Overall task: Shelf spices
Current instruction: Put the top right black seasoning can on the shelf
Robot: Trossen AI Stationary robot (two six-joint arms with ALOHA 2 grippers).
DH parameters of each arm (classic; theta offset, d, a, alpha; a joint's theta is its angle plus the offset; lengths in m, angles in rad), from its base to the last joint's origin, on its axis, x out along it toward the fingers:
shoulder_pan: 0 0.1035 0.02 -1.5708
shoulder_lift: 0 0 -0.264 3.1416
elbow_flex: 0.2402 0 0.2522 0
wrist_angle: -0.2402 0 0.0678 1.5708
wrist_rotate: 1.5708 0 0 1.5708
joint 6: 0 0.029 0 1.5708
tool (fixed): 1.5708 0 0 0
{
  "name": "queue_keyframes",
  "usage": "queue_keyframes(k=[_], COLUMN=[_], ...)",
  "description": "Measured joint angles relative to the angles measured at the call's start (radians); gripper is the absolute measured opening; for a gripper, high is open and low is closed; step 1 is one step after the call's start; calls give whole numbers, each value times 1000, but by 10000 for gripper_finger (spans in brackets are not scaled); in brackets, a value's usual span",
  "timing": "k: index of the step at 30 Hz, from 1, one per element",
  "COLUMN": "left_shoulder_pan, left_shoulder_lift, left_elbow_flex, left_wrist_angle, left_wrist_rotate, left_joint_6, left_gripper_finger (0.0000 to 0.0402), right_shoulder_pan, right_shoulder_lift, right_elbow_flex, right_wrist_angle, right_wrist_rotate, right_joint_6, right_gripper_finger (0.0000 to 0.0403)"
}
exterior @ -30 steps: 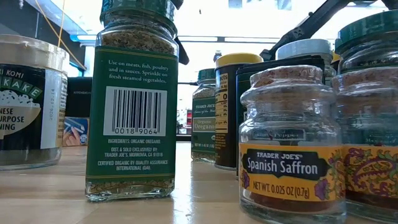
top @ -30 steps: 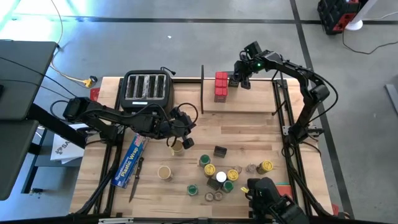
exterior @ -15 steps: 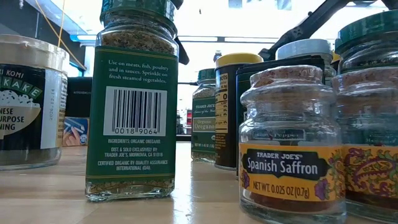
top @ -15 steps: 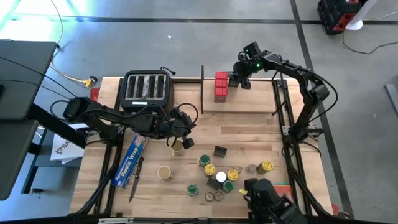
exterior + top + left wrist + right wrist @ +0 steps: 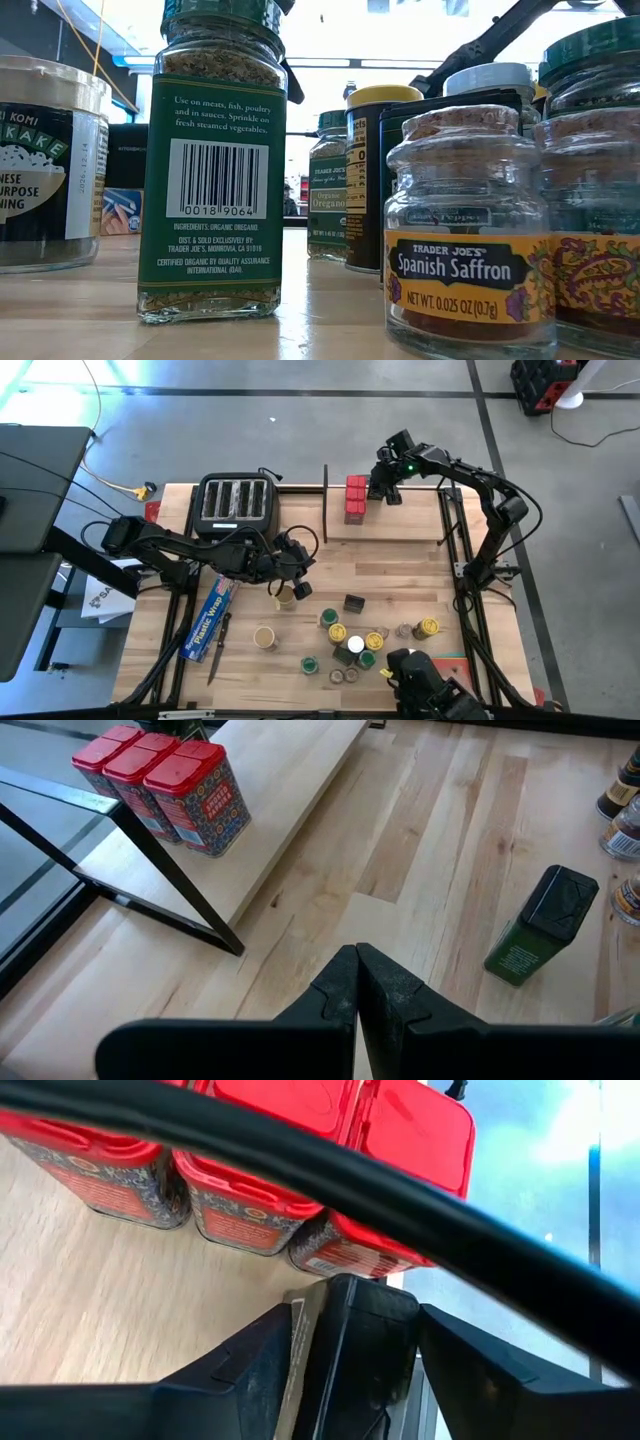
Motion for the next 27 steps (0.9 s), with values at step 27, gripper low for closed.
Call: queue_keyframes(k=[27], left_shoulder_pan=[0], left_shoulder_lift=[0], left_elbow_flex=[0], left_wrist_angle=[0], left_wrist_rotate=[18], left_joint_6=[-3], left_gripper_finger=[0], right_shoulder_pan=[53], right_shoulder_lift=[-15], right_elbow_flex=[0], right_wrist_angle=[17], right_wrist_rotate=[84], right_joint_6=[1], right_gripper_finger=[200])
